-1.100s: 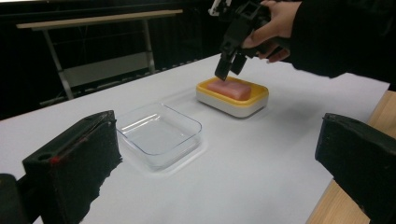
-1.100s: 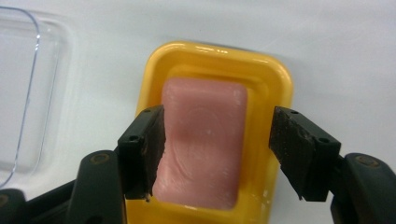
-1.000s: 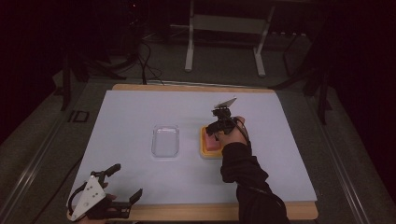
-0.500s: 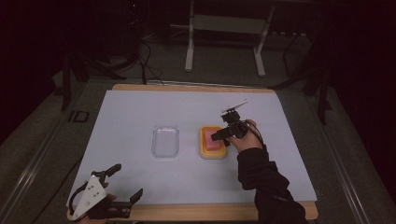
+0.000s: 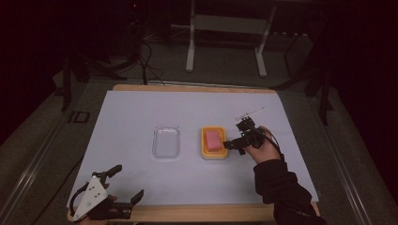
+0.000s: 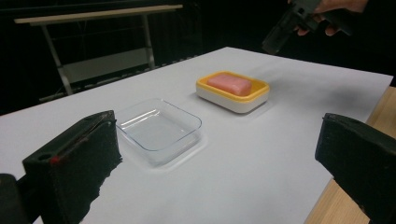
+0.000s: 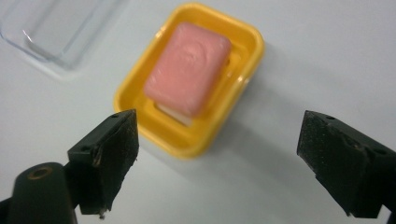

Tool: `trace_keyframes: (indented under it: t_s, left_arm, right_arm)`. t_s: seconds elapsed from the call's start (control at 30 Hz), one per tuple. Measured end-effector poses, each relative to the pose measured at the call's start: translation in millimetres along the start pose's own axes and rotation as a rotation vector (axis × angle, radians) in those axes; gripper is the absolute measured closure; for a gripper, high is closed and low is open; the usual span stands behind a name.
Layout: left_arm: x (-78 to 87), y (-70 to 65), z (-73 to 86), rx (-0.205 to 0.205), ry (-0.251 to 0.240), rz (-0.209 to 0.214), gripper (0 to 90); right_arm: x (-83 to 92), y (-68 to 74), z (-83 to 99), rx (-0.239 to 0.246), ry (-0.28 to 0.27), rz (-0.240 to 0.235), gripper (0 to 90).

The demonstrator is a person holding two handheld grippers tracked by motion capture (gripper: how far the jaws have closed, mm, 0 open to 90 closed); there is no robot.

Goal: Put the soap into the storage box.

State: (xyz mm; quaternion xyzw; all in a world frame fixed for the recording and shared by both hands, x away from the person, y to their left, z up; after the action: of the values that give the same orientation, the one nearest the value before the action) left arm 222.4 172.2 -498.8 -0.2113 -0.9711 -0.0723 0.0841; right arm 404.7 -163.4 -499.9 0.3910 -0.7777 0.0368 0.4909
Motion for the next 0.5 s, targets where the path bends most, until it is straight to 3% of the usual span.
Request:
trace_keyframes:
  t_s: [0.5]
  left_arm:
    - [-0.7, -0.2, 1.1, -0.008, 0.007, -0.002, 0.2]
  right_arm:
    - [20.1, -11.4, 39.8, 0.075, -0.104, 0.034, 13.2]
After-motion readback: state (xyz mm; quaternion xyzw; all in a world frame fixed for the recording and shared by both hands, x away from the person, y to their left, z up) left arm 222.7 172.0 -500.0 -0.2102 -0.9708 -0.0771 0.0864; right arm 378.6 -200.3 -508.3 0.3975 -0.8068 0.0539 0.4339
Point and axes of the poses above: each handheld gripper's, and its own axes: x roughly backward along the jaws, z roughly out of its underside, y roughly to its left, the point moved 8 cm from there along -x, roughly forward along the jaws, and after that the axes turned 15 degrees about -z, right-handed, at the moved point
